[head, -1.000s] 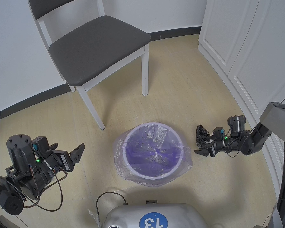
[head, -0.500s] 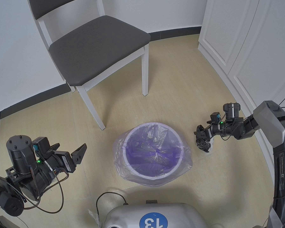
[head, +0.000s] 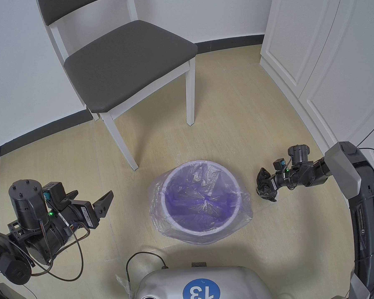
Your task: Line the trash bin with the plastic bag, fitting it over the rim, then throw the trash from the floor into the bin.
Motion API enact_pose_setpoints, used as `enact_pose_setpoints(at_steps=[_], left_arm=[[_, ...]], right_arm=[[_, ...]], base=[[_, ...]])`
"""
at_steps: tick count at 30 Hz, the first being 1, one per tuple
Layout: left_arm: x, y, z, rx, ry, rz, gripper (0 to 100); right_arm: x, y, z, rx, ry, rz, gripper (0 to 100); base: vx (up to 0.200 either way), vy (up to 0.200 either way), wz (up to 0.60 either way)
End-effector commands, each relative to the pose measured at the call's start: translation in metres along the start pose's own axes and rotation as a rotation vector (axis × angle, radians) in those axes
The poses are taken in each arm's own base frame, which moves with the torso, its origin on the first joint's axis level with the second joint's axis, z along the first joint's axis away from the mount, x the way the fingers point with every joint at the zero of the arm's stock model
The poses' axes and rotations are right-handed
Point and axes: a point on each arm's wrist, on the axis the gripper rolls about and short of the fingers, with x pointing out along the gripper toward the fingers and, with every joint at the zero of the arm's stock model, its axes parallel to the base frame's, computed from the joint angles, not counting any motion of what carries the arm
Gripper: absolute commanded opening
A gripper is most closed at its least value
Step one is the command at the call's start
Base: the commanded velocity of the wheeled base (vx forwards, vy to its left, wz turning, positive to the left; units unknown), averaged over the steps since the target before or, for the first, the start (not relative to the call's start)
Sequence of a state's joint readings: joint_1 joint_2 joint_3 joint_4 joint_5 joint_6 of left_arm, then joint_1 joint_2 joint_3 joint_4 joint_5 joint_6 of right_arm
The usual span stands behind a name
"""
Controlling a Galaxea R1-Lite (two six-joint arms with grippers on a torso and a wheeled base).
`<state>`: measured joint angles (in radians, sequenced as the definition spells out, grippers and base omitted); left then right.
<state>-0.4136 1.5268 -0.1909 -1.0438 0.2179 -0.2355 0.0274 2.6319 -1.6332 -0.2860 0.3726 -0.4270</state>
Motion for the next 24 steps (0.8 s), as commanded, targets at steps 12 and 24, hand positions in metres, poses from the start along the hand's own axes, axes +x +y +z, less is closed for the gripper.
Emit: enact_pose_setpoints(at_steps=[12, 24], left_arm=[[-0.024, 0.005, -0.001, -0.015, -0.034, -0.017, 100], [-0.017, 0.004, -0.005, -0.026, -0.001, -0.007, 100]], right_arm=[[-0.254, 0.147, 0.138, -0.302, -0.46, 0.124, 0], [-0.21, 0.259, 0.074, -0.359, -0.453, 0.369, 0]], base=[[0.0, 0.0, 0.0], [0.0, 0.0, 0.0]])
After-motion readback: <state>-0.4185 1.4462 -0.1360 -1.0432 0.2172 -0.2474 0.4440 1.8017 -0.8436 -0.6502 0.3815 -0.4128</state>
